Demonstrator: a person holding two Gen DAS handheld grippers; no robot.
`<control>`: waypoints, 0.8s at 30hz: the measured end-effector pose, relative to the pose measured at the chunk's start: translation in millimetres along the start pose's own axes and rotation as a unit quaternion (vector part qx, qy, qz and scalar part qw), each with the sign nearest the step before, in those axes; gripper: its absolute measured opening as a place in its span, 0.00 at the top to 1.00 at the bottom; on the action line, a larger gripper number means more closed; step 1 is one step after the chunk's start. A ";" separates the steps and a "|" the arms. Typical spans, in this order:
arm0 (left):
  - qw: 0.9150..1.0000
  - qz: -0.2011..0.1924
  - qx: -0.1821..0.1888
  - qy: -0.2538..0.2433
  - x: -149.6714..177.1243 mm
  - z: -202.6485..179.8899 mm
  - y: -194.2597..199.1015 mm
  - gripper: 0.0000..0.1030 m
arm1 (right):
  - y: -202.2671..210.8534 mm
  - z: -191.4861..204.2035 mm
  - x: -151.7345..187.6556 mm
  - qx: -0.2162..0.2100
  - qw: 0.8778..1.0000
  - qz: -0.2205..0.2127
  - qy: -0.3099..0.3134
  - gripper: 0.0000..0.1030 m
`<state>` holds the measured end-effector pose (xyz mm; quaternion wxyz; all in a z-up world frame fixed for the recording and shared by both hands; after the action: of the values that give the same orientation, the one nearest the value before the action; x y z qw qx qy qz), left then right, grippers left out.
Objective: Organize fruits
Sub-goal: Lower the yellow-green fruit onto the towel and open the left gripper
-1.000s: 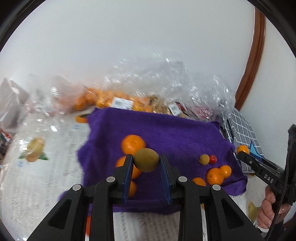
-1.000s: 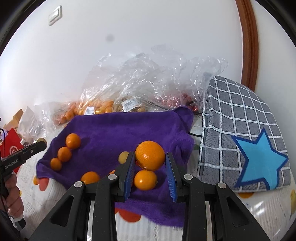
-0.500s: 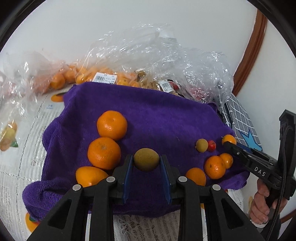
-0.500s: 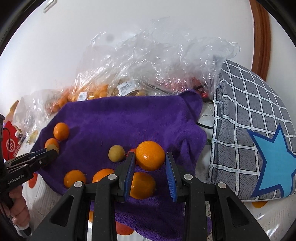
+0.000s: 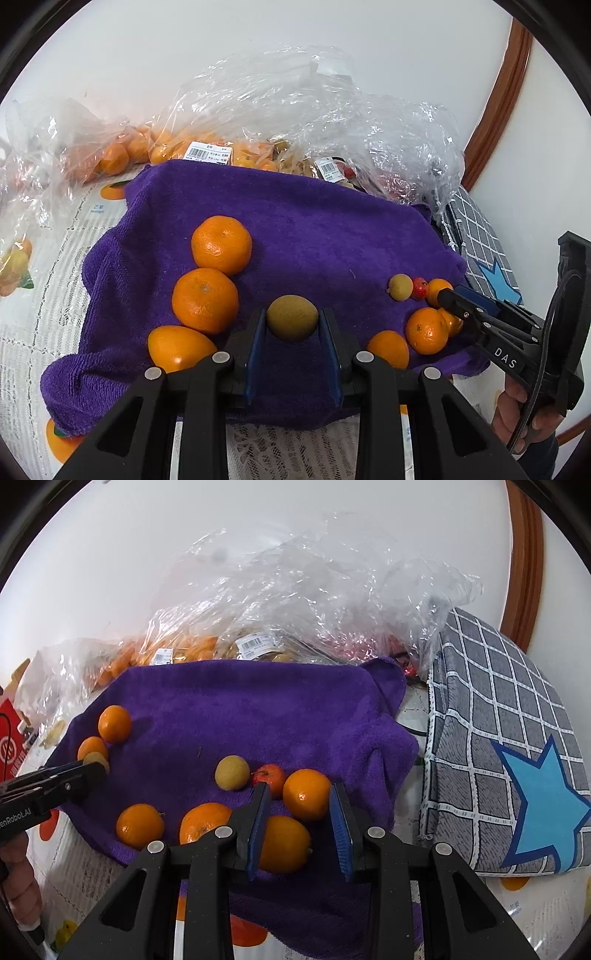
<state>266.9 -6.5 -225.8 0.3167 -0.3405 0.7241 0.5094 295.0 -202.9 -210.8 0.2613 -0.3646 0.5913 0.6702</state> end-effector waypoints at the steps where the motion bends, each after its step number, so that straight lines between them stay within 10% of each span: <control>1: 1.000 -0.001 0.000 0.001 0.0 0.3 -0.2 0.73 | 0.2 0.6 0.0 0.000 1.000 -0.001 0.000 0.68; 24: 1.000 -0.018 -0.012 -0.014 0.1 -2.4 6.5 0.68 | 24.6 -4.6 -3.0 -0.011 0.999 -0.028 -0.040 0.46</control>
<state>261.3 -7.2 -221.8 0.3316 -0.3499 0.7070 0.5175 278.4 -211.2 -193.8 0.2993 -0.3564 0.5624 0.6834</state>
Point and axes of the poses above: each gripper's, at about its wrist camera, not at the fingertips, and y roughly against the way its jaws point, z to its left, x to its underside, the point moved 6 cm from there along -y, roughly the way its jaws point, and after that the axes turned 13 degrees about -z, right-handed, at the moved point
